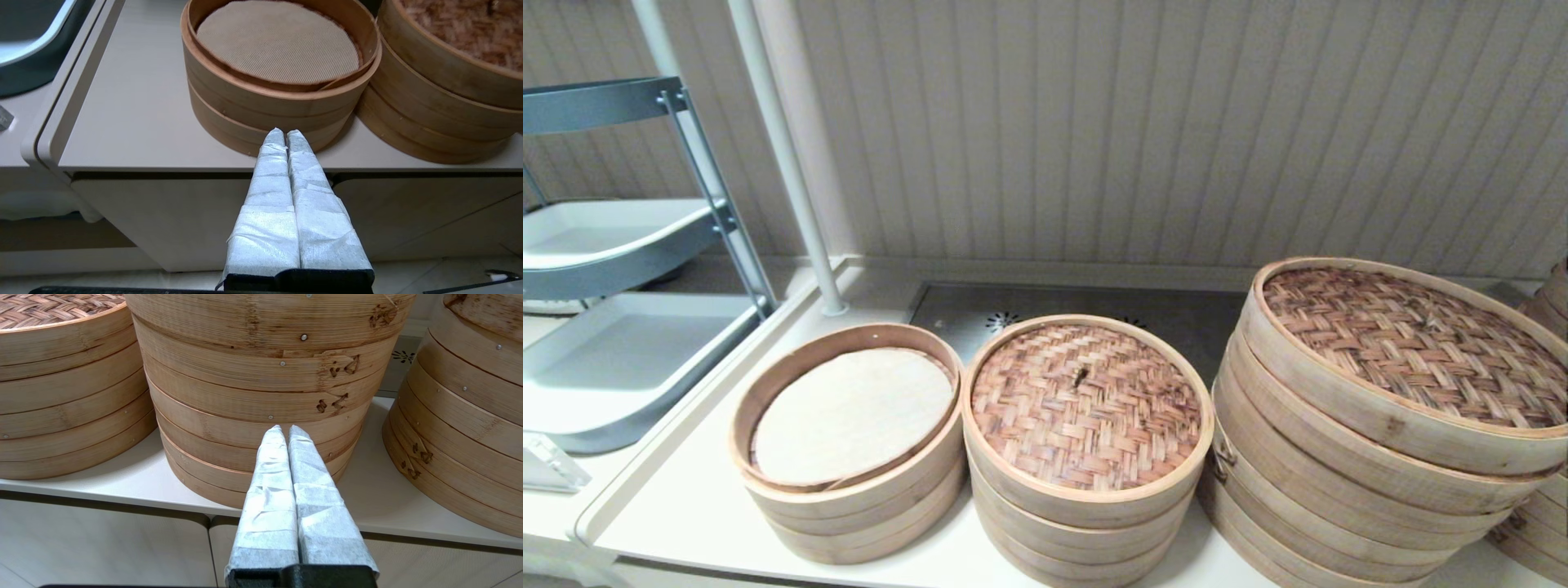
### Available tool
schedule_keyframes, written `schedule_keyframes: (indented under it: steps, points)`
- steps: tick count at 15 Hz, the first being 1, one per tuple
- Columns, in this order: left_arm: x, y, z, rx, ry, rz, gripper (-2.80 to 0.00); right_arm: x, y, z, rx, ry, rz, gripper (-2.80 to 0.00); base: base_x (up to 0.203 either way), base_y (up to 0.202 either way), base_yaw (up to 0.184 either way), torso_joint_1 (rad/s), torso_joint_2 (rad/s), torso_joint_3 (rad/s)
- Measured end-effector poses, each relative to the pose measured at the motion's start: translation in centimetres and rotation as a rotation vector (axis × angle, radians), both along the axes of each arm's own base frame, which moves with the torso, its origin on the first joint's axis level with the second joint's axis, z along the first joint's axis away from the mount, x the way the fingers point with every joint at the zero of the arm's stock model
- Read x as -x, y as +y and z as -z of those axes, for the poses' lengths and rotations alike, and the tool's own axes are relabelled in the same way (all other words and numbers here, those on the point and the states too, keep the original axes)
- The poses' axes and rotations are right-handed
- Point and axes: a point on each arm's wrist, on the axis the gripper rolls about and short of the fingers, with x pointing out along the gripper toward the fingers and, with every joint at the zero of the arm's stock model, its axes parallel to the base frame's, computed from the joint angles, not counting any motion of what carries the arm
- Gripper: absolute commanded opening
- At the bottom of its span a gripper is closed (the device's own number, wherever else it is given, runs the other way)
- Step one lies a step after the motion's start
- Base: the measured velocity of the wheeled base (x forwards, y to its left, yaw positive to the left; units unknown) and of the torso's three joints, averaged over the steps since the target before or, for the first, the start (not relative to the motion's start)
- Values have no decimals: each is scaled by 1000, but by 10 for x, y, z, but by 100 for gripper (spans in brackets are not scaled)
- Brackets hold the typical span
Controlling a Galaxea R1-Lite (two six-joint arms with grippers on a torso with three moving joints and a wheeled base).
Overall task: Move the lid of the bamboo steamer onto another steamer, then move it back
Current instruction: Pick up the steamer
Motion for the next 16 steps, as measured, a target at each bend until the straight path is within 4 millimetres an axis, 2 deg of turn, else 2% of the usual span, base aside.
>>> schedule_keyframes:
  steps: [2, 6, 12, 16]
  points:
    - [1, 0, 14, 2, -35, -11, -280, 0, 0, 0, 0, 0, 0, -280, 0, 0, 0, 0, 0, 0]
    - [6, -4, 24, -7, -61, 4, -280, 0, 0, 0, 0, 0, 0, -280, 0, 0, 0, 0, 0, 0]
    - [15, -4, 68, -89, -96, -11, -280, 0, 0, 0, 0, 0, 0, -280, 0, 0, 0, 0, 0, 0]
    - [17, -3, 78, -137, -159, -59, -280, 0, 0, 0, 0, 0, 0, -280, 0, 0, 0, 0, 0, 0]
